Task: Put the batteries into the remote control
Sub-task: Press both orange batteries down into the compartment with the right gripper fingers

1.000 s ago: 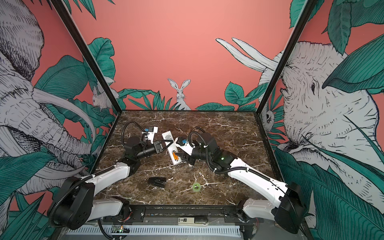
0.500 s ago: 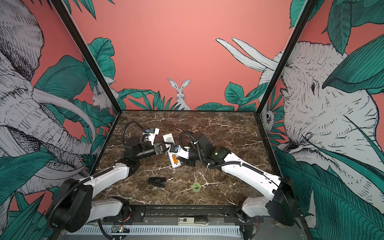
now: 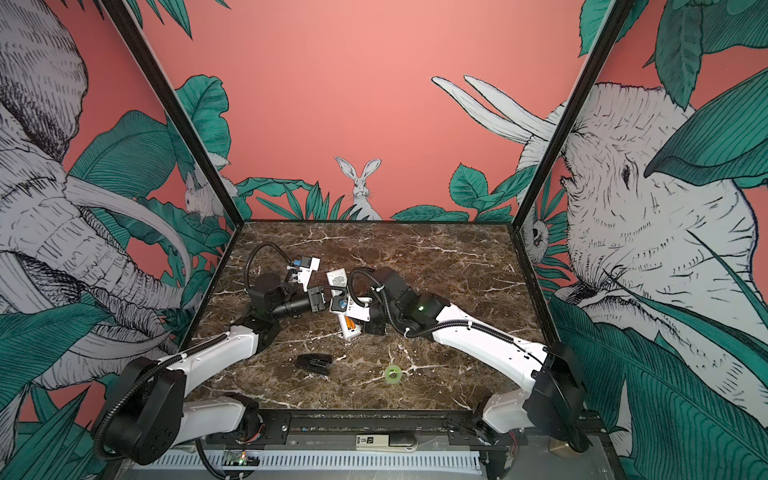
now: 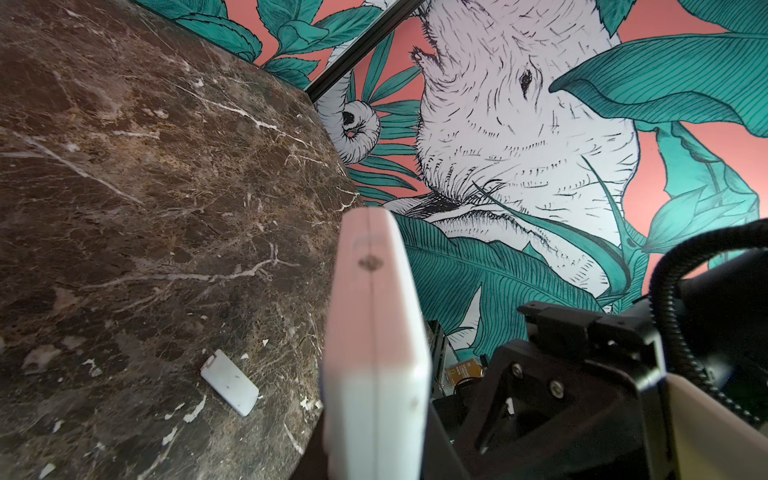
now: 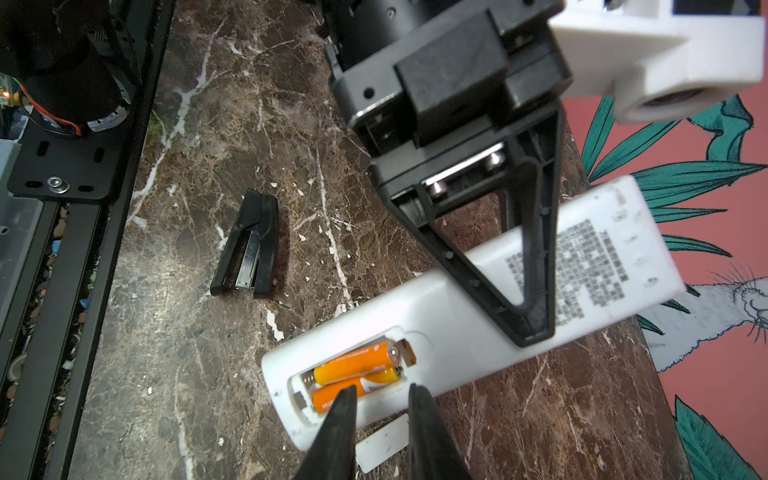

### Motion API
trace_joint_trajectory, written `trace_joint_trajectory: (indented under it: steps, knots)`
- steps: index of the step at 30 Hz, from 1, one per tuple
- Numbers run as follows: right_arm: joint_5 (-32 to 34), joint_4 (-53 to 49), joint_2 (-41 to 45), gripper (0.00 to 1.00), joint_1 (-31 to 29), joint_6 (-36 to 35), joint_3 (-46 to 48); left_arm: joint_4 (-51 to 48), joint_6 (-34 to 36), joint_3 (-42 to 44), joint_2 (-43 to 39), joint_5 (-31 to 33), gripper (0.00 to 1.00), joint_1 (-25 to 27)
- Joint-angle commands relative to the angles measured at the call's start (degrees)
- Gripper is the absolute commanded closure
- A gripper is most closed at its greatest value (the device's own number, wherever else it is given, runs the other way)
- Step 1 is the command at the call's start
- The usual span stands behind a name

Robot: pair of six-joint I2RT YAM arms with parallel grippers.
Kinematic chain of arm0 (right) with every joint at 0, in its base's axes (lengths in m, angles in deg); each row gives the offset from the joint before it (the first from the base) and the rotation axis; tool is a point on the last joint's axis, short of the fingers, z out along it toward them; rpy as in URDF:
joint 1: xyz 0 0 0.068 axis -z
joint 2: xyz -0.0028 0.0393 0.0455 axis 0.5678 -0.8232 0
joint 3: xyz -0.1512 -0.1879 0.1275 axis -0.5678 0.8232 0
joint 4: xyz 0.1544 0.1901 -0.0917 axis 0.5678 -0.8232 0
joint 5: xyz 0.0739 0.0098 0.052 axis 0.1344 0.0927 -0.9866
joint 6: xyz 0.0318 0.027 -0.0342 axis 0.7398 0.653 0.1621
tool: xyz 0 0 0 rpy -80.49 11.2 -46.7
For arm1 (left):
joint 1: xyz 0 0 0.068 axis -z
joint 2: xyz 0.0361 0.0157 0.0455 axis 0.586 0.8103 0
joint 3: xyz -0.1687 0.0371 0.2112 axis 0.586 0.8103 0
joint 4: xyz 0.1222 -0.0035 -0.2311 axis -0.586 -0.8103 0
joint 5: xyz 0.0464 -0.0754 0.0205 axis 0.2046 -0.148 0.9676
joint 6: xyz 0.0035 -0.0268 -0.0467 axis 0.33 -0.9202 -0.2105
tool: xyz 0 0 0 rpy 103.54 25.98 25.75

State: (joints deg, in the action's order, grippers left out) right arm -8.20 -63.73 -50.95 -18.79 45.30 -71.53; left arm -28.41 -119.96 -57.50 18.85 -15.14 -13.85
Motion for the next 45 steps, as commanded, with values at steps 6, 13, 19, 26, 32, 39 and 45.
trace_joint_trajectory:
  steps: [6, 13, 19, 26, 32, 39, 45]
  knots:
    - [0.4, 2.7, -1.6, 0.78, -1.1, -0.9, -1.4, 1.0, 0.3, -0.7, -2.0, -1.0, 1.00, 0.0]
    - [0.9, 2.9, -2.3, 0.80, -1.4, -1.0, -1.3, 1.1, 0.2, -0.6, -1.9, -0.8, 1.00, -0.1]
    - [1.3, 2.6, -2.8, 0.82, -1.7, -1.2, -1.1, 1.2, 0.2, -0.5, -1.7, -0.7, 1.00, -0.1]
    - [2.1, 1.7, -3.4, 0.85, -1.9, -1.7, -0.9, 1.5, 0.2, -0.6, -1.4, -0.7, 1.00, -0.1]
    - [2.7, 1.0, -4.1, 0.86, -2.2, -2.2, -1.1, 1.7, 0.0, -0.4, -1.4, -0.6, 1.00, -0.1]
    - [3.0, 0.6, -4.6, 0.86, -2.5, -2.4, -1.1, 1.9, 0.0, -0.5, -1.5, -0.8, 1.00, -0.1]
    - [4.5, -0.4, -5.7, 0.87, -3.3, -3.0, -1.5, 2.0, 0.0, -0.4, -1.3, -0.6, 1.00, -0.1]
